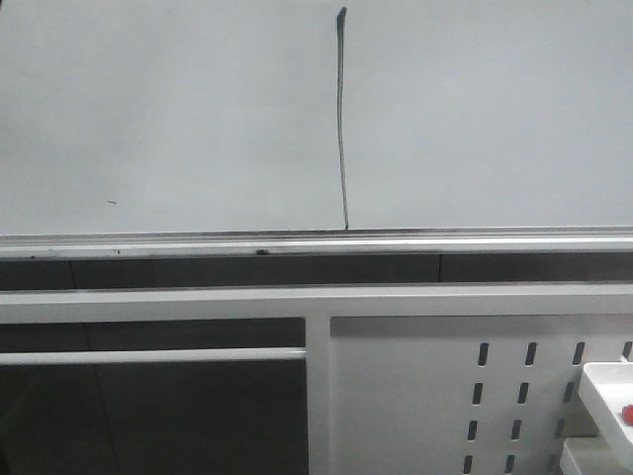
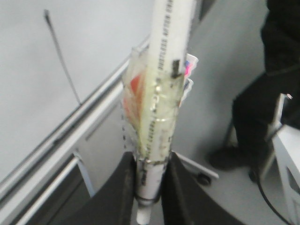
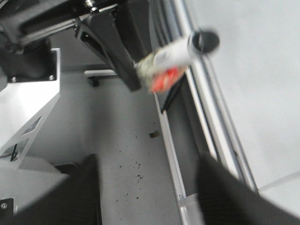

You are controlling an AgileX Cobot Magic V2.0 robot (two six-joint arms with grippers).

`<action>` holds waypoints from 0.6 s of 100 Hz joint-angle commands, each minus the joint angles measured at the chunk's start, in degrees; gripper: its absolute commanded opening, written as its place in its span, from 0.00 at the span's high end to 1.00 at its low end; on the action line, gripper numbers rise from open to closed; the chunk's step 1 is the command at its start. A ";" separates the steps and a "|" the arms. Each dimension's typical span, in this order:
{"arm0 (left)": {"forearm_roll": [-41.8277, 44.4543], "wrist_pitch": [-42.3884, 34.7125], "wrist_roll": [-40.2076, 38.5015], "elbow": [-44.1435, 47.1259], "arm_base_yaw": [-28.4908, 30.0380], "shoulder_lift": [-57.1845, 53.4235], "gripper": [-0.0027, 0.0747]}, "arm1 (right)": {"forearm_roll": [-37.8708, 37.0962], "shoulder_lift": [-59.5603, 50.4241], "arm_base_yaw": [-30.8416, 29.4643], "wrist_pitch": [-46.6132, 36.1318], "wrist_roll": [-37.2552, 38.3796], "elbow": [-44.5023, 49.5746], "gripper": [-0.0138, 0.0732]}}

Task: Write number 1 on whiteboard

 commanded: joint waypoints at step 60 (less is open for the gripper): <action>-52.28 -32.26 44.38 3.54 -12.59 12.50 0.99 | -12.13 -39.61 -1.68 -23.41 11.51 31.35 0.90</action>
